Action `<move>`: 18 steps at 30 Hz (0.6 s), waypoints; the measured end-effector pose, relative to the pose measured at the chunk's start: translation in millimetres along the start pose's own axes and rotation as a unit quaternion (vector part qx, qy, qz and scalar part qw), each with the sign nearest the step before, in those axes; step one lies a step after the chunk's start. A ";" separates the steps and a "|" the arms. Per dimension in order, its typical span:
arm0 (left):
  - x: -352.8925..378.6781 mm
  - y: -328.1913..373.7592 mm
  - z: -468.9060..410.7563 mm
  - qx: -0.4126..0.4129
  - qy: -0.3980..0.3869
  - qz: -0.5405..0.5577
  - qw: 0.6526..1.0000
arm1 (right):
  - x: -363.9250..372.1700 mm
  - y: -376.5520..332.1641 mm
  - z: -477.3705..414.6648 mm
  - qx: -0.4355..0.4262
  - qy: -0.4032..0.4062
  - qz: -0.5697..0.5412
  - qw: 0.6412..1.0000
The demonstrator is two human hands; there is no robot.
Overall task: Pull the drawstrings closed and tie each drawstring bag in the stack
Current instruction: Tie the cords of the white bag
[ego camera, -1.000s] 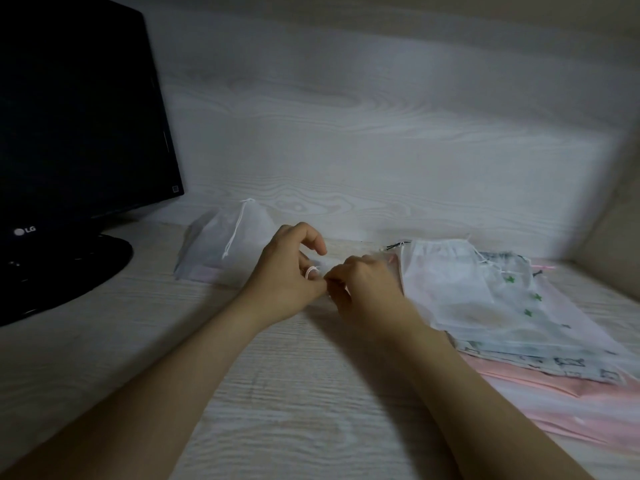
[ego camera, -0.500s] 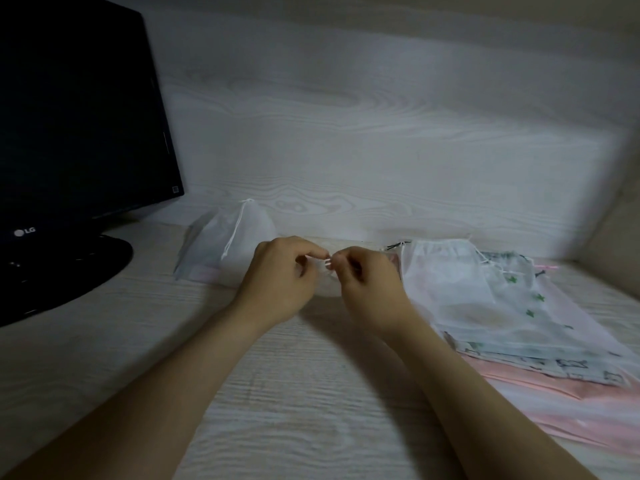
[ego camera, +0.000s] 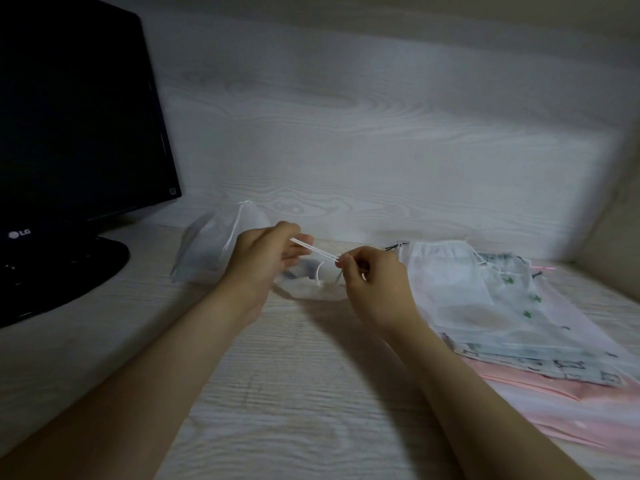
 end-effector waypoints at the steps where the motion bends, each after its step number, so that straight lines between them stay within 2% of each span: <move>1: 3.0 2.6 3.1 -0.005 -0.022 0.032 0.999 | -0.3 -1.1 0.0 -0.005 0.001 -0.003 1.000; 4: 12.3 4.3 8.8 -0.035 -0.079 0.106 0.991 | 0.6 -5.2 1.0 -0.023 -0.012 -0.008 1.000; 6: 14.4 0.9 7.5 -0.047 -0.087 0.091 0.991 | 4.1 -8.2 1.8 -0.036 -0.039 -0.015 0.998; 10: 10.0 3.0 4.6 -0.015 -0.046 0.030 0.998 | 9.9 -14.8 3.3 -0.075 -0.088 0.014 0.993; 18: -3.0 10.1 2.1 -0.028 -0.012 0.010 0.999 | 6.6 -4.5 2.2 -0.083 -0.094 0.132 0.983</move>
Point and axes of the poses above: each hand's wrist, its own z-axis away from the middle knuckle, its own x-axis out of the palm, y = z × x, the point moved 8 cm from there along -z, towards the middle knuckle, and after that the axes turned 13 degrees about -x, right-handed, at the moved point
